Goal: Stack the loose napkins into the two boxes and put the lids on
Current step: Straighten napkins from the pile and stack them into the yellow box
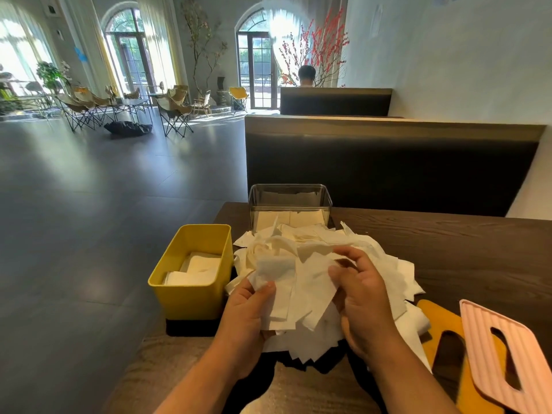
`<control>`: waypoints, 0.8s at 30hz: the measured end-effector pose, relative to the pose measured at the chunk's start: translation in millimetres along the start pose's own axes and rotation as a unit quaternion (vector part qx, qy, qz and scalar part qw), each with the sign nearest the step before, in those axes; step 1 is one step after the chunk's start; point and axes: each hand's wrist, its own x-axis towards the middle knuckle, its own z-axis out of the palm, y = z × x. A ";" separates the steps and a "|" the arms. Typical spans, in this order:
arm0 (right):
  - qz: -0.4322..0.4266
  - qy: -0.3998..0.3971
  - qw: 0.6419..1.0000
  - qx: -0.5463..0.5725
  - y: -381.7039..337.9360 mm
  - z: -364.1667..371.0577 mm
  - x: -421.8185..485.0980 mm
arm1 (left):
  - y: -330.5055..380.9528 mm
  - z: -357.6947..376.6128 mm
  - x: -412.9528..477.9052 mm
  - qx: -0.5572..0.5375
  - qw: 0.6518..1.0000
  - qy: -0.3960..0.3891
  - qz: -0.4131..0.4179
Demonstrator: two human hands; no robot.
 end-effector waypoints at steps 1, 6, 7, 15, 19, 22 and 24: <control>-0.001 0.003 1.000 0.029 -3.0 -2.1 0.2 | -0.7 -0.2 0.6 0.006 1.000 0.000 -0.002; 0.069 -0.087 0.975 0.194 -16.4 -9.5 -3.6 | -3.0 -1.5 1.3 0.032 0.999 0.006 -0.015; 0.077 -0.117 0.967 0.211 -19.2 -9.3 -6.2 | -3.6 -2.1 1.4 0.040 0.999 0.004 -0.018; -0.106 -0.076 0.979 -0.153 3.5 10.4 -11.2 | -6.9 -0.4 -2.8 0.129 0.990 -0.037 0.034; -0.095 -0.047 0.959 -0.263 8.5 10.8 -9.0 | -8.4 1.0 -2.9 0.122 0.991 -0.047 0.026; -0.018 -0.074 0.964 -0.257 9.6 11.3 -7.6 | -7.9 1.9 -3.2 0.103 0.993 -0.048 0.022; -0.005 -0.088 0.965 -0.248 10.7 11.2 -6.8 | -8.3 1.8 -3.2 0.098 0.994 -0.033 0.024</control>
